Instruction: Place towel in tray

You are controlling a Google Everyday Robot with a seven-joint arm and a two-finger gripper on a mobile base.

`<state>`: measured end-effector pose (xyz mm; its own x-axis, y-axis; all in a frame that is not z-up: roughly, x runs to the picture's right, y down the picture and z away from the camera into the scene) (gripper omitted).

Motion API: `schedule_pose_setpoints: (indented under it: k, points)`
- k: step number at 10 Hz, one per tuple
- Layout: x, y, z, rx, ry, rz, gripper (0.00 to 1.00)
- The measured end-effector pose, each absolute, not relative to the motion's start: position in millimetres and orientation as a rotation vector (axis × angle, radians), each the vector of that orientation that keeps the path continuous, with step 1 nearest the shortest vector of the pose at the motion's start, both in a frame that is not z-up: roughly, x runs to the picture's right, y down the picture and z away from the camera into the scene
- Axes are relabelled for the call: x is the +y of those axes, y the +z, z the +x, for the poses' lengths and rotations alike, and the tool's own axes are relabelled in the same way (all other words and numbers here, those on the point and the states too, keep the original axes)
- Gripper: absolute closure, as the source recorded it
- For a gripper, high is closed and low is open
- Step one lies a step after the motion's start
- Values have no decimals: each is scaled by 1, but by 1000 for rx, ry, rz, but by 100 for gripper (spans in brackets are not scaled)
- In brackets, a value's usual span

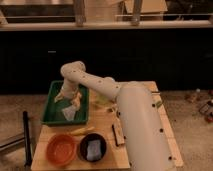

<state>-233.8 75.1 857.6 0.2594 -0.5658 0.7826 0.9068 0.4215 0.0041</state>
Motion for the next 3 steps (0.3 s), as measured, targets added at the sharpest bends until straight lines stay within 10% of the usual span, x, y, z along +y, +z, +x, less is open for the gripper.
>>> schedule_pose_setpoints:
  k: [3]
  points:
    - [40, 844, -225, -761, -1049, -477, 20]
